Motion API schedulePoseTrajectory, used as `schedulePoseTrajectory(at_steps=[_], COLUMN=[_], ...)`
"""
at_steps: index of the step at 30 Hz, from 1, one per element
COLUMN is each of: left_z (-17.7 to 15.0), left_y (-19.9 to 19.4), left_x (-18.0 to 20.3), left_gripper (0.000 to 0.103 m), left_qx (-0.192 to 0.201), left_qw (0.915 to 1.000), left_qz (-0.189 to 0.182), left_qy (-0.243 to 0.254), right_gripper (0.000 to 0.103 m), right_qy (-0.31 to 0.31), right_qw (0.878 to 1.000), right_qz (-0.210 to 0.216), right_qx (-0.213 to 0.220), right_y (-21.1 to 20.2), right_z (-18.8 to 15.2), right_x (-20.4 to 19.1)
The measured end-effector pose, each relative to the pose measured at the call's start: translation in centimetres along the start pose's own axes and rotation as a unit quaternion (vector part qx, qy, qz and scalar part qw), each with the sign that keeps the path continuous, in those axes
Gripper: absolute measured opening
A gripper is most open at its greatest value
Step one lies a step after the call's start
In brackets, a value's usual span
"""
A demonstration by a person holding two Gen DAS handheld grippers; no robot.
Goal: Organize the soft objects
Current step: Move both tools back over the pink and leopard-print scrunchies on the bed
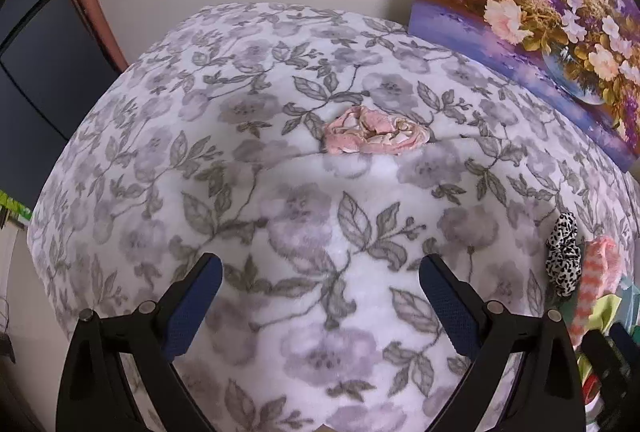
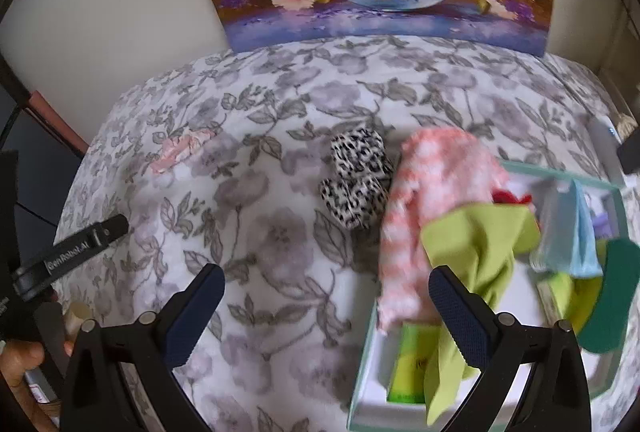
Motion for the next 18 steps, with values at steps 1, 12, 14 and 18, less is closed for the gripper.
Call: schedulePoseTrajectory(at_steps=[1,12,14,18], left_z=[0.4,4.7,5.5,6.6], left_y=[0.4,1.7,2.0,3.1], left_x=[0.1,0.4,0.8,1.2], left_gripper=[0.099,0.099,0.099,0.099], left_qx=[-0.002,0.004,0.006,0.003], left_qw=[1.0,0.9985,0.9983,0.9984], left_qz=[-0.003,-0.053,-0.054,-0.052], left_qy=[0.004,0.012,0.018,0.022], right_gripper=[0.103,0.088,0.082,0.077], right_qy=[-0.001,-0.009,-0.015,-0.023], right_qw=[1.0,1.0,1.0,0.999], right_qz=[-0.002,-0.019,-0.022,-0.041], right_qx=[0.002,-0.008,-0.01,-0.018], right_y=[0.1,1.6,2.0,3.4], right_z=[0.4,5.5,6.3,7.3], right_x=[0.0,0.1,0.0,-0.1])
Point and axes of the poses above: each gripper's, at about its wrist camera, not at the fingertips, and y roughly the way its jaws point, x to its right, z to its top, the point moved 4 cm from there along y, roughly the way its jaws point, and after that the axes turned 14 degrees about -x, right-handed, at the moved point
